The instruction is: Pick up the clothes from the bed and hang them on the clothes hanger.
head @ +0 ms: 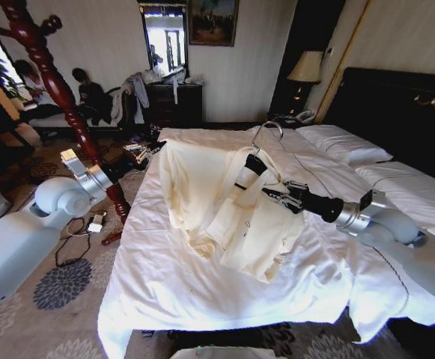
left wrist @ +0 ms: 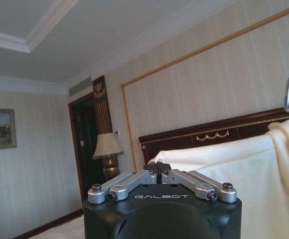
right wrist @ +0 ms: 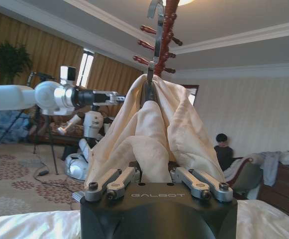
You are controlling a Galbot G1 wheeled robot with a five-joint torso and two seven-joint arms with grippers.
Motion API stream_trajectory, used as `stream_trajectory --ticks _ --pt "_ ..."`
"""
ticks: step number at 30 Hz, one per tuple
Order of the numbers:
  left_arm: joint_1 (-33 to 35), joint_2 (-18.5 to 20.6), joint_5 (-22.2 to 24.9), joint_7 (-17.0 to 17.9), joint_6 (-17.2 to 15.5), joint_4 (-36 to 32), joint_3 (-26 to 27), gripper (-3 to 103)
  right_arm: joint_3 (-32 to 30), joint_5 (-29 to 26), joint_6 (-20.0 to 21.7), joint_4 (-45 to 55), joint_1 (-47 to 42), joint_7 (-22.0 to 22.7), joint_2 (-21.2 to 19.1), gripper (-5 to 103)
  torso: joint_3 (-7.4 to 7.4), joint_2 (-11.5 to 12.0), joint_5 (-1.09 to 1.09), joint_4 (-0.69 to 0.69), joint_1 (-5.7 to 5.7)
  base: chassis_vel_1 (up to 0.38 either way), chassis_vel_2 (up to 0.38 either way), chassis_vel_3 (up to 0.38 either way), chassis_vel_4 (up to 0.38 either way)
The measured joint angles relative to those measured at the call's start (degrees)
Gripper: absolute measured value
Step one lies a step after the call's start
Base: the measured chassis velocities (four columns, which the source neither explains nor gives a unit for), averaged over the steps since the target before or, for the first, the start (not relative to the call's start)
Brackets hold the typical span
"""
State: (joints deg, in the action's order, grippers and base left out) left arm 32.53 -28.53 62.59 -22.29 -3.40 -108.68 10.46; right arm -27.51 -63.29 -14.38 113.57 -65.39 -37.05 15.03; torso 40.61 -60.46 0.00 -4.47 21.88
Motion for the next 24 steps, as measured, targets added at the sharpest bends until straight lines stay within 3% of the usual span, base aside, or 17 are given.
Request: stream_trajectory --ticks 6,8,10,12,14,17,19,22,24 --pt "0.3 1.0 1.2 0.3 2.1 -0.3 -0.5 0 0.2 0.0 -0.5 0.7 0.0 -2.7 0.0 20 0.0 0.0 -0.01 0.01 0.0 0.0 0.0 0.0 0.0" --pt "0.5 1.9 1.6 -1.1 3.8 -0.7 -0.4 16 0.2 -0.1 -0.6 0.6 0.0 -3.5 0.2 20 0.0 0.0 0.0 0.0 0.0 0.0 0.0 0.0 0.0" --pt "0.6 2.3 1.5 -2.2 5.1 -0.6 -0.4 16 0.2 -0.1 -0.7 0.4 0.0 -3.6 0.2 20 0.0 0.0 0.0 0.0 0.0 0.0 0.0 0.0 0.0" --pt "0.7 3.3 1.3 -5.6 7.4 0.0 0.0 27 0.2 -0.9 -0.7 -0.4 0.0 -4.2 0.5 20 0.0 0.0 0.0 0.01 0.0 0.0 0.0 0.0 0.0" --pt "0.8 3.4 1.4 -6.0 7.5 0.1 0.1 32 0.2 -1.2 -0.7 -0.4 0.0 -4.4 0.5 20 0.0 0.0 0.0 0.01 0.0 0.0 0.0 0.0 0.0" --pt "0.4 4.2 3.1 -9.4 7.8 1.0 0.6 49 0.4 -2.5 -1.0 -0.7 0.1 -5.8 0.9 20 0.0 0.0 0.0 0.0 0.0 0.0 0.0 0.0 0.0" --pt "0.4 4.5 3.4 -10.6 7.8 1.2 0.7 49 0.4 -2.9 -1.1 -0.7 0.1 -6.0 1.0 20 0.0 0.0 0.0 0.0 0.0 0.0 0.0 0.0 0.0" --pt "0.5 5.1 4.1 -14.8 7.7 3.0 0.9 66 0.5 -5.9 -1.1 -0.5 0.2 -6.1 1.4 20 0.0 0.0 0.0 0.01 0.0 0.0 0.0 0.0 0.0" --pt "0.6 5.1 4.7 -15.4 7.3 3.5 1.0 66 0.4 -6.8 -1.1 -0.4 0.2 -6.1 1.5 20 0.0 0.0 -0.01 0.01 0.0 0.0 0.0 0.0 0.0"
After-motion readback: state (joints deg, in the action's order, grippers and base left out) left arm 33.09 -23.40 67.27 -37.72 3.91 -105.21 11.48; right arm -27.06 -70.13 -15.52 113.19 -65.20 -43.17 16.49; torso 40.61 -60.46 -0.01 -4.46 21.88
